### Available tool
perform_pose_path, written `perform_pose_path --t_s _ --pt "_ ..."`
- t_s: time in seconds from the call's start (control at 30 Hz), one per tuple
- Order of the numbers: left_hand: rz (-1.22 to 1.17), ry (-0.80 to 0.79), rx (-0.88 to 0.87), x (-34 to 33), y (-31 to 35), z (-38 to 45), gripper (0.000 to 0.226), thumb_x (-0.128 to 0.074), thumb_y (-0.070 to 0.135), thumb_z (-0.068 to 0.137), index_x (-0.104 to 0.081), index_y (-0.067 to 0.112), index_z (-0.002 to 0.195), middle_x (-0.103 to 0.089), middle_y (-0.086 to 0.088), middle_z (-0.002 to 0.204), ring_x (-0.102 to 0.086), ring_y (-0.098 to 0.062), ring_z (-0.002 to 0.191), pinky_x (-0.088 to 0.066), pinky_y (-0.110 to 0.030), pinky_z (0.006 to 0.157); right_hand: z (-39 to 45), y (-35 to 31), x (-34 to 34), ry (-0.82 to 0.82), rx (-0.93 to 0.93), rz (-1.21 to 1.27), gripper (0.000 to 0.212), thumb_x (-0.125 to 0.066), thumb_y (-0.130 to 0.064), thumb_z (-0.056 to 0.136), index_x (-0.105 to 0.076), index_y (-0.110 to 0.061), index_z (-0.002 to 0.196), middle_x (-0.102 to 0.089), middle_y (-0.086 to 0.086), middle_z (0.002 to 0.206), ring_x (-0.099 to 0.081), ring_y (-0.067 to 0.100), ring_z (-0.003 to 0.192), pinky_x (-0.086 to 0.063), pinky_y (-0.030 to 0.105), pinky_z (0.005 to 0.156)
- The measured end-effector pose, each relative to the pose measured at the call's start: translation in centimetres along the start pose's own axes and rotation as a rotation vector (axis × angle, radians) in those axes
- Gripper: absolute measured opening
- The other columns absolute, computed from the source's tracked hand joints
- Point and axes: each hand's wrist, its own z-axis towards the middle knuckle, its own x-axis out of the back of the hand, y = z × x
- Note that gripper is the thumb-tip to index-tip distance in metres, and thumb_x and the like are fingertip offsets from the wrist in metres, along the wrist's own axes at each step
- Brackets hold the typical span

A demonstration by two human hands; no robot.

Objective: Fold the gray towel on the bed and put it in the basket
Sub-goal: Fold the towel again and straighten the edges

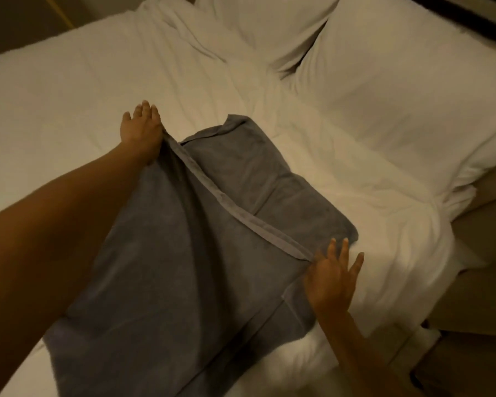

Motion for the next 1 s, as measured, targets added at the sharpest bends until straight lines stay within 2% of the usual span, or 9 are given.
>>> perform_pose_path --t_s 0.1,0.17,0.27,0.37,0.6,0.73,0.83,0.9,1.0 --pt "0.0 0.008 -0.024 0.5 3.5 3.1 0.06 -0.036 0.014 0.099 -0.006 0.0 0.149 -0.004 -0.018 0.158 -0.008 -0.029 0.146 -0.012 -0.046 0.118 2.9 2.0 -1.2 0.031 -0.009 0.028 0.036 -0.05 -0.03 0.086 -0.065 -0.015 0.115 -0.04 0.02 0.144 -0.021 0.041 0.139 0.022 0.05 0.106" --pt "0.023 0.017 -0.032 0.2 5.5 5.2 0.06 -0.036 0.014 0.099 -0.006 0.0 0.149 -0.005 -0.017 0.158 -0.007 -0.029 0.147 -0.011 -0.046 0.118 5.0 2.8 -2.3 0.078 0.004 0.074 0.036 -0.049 -0.027 0.077 -0.072 -0.008 0.095 -0.053 0.026 0.13 -0.037 0.046 0.129 0.014 0.049 0.111" --pt "0.07 0.02 -0.054 -0.5 8.0 7.8 0.06 -0.036 0.017 0.099 -0.006 0.002 0.149 -0.006 -0.017 0.158 -0.005 -0.028 0.147 -0.007 -0.047 0.119 7.7 3.9 -3.1 0.124 -0.026 0.13 0.022 -0.068 -0.018 0.074 -0.072 -0.006 0.091 -0.051 0.028 0.132 -0.037 0.046 0.13 -0.003 0.055 0.11" --pt "0.096 0.035 -0.068 -1.5 10.2 10.0 0.061 -0.036 0.021 0.099 -0.006 0.005 0.15 -0.003 -0.015 0.159 -0.001 -0.027 0.147 -0.003 -0.048 0.118 10.6 5.2 -3.4 0.055 -0.047 0.112 0.045 -0.083 -0.02 0.061 -0.071 -0.005 0.102 -0.048 0.027 0.135 -0.034 0.045 0.132 -0.001 0.054 0.109" --pt "0.033 -0.03 -0.061 -4.4 15.2 14.5 0.06 -0.035 0.02 0.1 -0.004 0.01 0.151 0.0 -0.013 0.159 0.001 -0.027 0.147 -0.003 -0.05 0.119 14.9 6.8 -5.5 -0.028 -0.068 0.019 0.052 -0.05 -0.034 0.09 -0.042 -0.02 0.14 -0.017 0.015 0.155 -0.001 0.034 0.144 0.022 0.047 0.106" --pt "-0.036 -0.067 -0.017 -6.0 16.6 16.1 0.061 -0.039 0.02 0.099 -0.007 0.012 0.151 -0.004 -0.013 0.159 -0.002 -0.028 0.147 -0.006 -0.052 0.118 15.7 7.4 -7.7 0.035 -0.15 0.118 0.043 -0.047 -0.021 0.073 -0.071 -0.007 0.105 -0.055 0.024 0.129 -0.042 0.044 0.127 -0.009 0.049 0.11" --pt "-0.071 -0.073 -0.011 -7.0 17.6 17.4 0.062 -0.042 0.021 0.099 -0.009 0.012 0.15 -0.006 -0.014 0.159 -0.003 -0.03 0.147 -0.007 -0.053 0.118 16.1 8.0 -8.5 0.032 -0.165 0.156 0.045 -0.046 -0.025 0.072 -0.071 -0.004 0.104 -0.058 0.026 0.124 -0.047 0.047 0.121 -0.017 0.053 0.104" --pt "-0.064 -0.044 -0.025 -7.2 18.5 18.5 0.062 -0.043 0.02 0.099 -0.01 0.012 0.15 -0.008 -0.014 0.159 -0.004 -0.031 0.147 -0.006 -0.053 0.118 16.7 8.6 -8.8 0.071 -0.16 0.2 0.053 -0.033 -0.027 0.074 -0.071 -0.002 0.103 -0.059 0.027 0.122 -0.047 0.048 0.119 -0.018 0.053 0.102" --pt "-0.051 0.004 -0.024 -6.4 19.6 20.7 0.061 -0.043 0.016 0.098 -0.012 0.011 0.15 -0.011 -0.014 0.158 -0.006 -0.031 0.147 -0.005 -0.054 0.118 18.0 9.4 -8.6 0.145 -0.196 0.241 0.057 -0.029 -0.029 0.075 -0.069 -0.003 0.107 -0.057 0.026 0.125 -0.045 0.046 0.122 -0.017 0.053 0.103"
